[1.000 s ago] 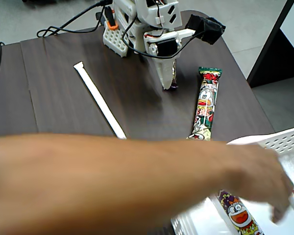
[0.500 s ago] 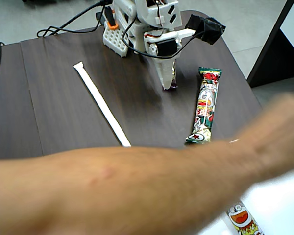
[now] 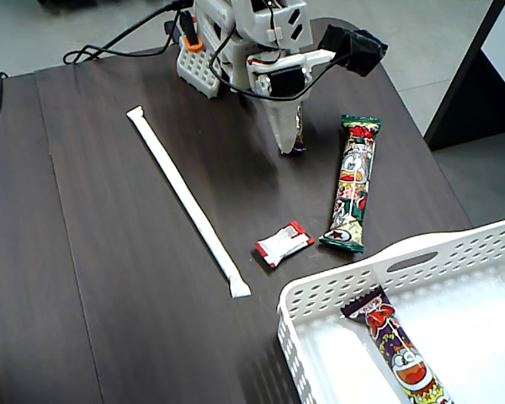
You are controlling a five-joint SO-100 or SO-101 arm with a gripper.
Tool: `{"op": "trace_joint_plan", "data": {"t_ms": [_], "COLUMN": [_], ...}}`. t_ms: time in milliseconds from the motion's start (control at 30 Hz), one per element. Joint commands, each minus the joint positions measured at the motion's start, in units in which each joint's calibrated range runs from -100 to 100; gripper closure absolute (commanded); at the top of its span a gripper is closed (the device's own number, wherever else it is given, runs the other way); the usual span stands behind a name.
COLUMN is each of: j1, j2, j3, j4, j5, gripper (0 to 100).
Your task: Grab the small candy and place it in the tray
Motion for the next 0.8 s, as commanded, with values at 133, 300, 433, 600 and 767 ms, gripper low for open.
{"op": "trace_joint_plan", "data": {"t_ms": [133,300,433,600,767], "j1": [0.62,0.17,-0.05,2.97,4.22], "j2": [-0.25,-0.25,-0.25,-0.25,-0.25], "j3": [-0.52,-0.24,0.21,0.4,0.4], "j4": [-0.36,-0.96,-4.99,-27.59,-33.84], "j5": [-0.29,-0.66,-0.4,-0.35,-0.35], "gripper": [99,99,99,99,99]}}
